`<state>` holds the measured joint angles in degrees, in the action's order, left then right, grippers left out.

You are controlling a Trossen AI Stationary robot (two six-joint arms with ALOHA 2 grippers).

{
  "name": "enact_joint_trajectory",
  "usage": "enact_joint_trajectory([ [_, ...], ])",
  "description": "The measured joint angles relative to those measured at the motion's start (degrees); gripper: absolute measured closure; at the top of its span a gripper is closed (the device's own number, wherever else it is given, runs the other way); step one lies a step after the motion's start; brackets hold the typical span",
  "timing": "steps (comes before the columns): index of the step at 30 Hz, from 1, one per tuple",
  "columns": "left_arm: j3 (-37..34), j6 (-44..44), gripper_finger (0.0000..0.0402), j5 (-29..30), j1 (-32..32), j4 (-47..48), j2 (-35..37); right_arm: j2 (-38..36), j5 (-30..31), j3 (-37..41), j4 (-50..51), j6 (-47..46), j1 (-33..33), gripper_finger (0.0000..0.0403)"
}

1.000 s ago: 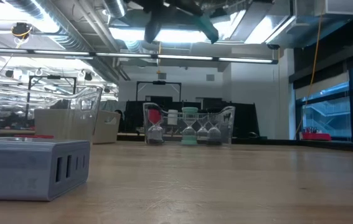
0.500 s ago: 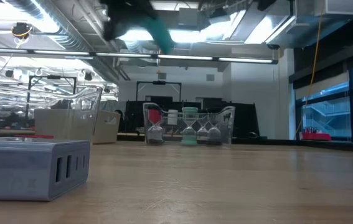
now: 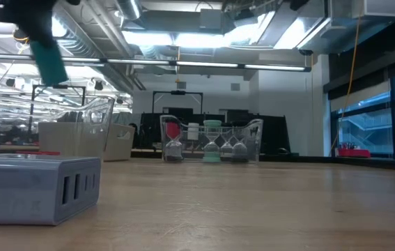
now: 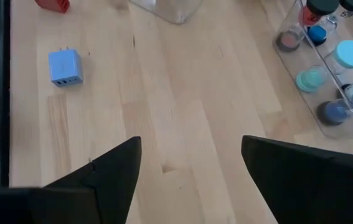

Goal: Pick & Place Office items
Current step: Put the blue digital clock into the bottom transparent bin

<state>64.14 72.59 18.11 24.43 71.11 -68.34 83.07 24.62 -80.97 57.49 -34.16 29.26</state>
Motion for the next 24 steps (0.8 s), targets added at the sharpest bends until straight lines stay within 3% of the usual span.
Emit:
enact_joint_trajectory([
  [9,0.0,5.77,0.0338,0.9,4.78,5.31,-4.91,0.37,-0.02,0.0,0.2,-2.7,0.21,0.0124],
  [24,-1.85,-2.94,0.0338,-6.46,0.21,3.65,-10.48,1.14,-0.02,0.0,0.37,-2.51,1.37,0.0124],
])
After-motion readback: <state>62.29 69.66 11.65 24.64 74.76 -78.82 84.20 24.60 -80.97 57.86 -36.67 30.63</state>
